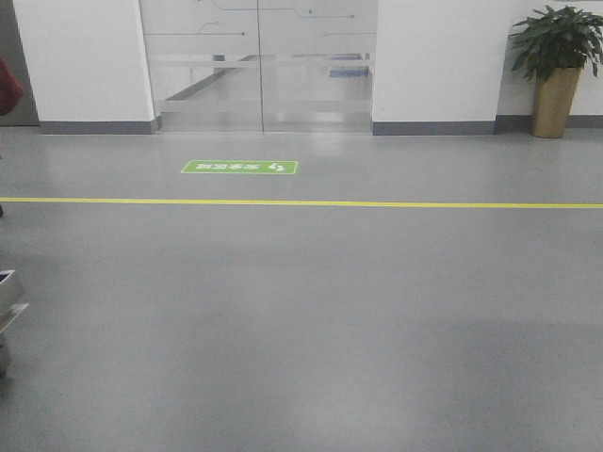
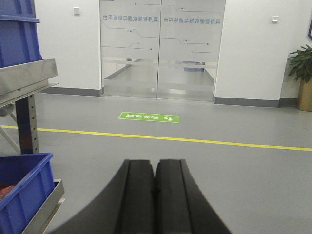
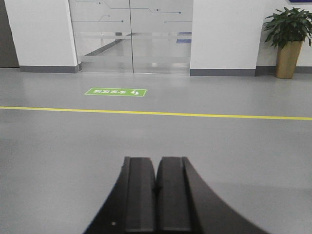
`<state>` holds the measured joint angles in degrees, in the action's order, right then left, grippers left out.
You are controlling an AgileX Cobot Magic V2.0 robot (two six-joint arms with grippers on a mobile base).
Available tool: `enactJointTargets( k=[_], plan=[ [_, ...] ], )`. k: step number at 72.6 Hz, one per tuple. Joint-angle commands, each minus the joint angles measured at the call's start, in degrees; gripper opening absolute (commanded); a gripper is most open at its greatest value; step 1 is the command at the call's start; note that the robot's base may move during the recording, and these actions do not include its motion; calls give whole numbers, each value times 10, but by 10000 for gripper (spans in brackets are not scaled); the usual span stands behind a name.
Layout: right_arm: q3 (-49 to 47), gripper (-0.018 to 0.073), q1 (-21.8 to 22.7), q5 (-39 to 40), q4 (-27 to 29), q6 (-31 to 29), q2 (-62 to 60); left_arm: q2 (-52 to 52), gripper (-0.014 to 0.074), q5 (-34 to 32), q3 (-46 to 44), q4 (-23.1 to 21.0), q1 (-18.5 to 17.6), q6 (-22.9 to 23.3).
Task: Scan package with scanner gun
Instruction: 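Turn the base and approach the red table with box and scanner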
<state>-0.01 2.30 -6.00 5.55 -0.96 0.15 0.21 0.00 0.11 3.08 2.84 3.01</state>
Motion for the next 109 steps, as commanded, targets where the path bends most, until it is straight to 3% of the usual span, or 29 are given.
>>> enactJointTargets(
  k=[1, 109],
  plan=[
    [0, -168, 3, 10, 1, -1, -2, -2, -111, -10, -1, 2, 0, 0],
    [0, -168, 3, 10, 2, -1, -2, -2, -111, -10, -1, 2, 0, 0]
  ],
)
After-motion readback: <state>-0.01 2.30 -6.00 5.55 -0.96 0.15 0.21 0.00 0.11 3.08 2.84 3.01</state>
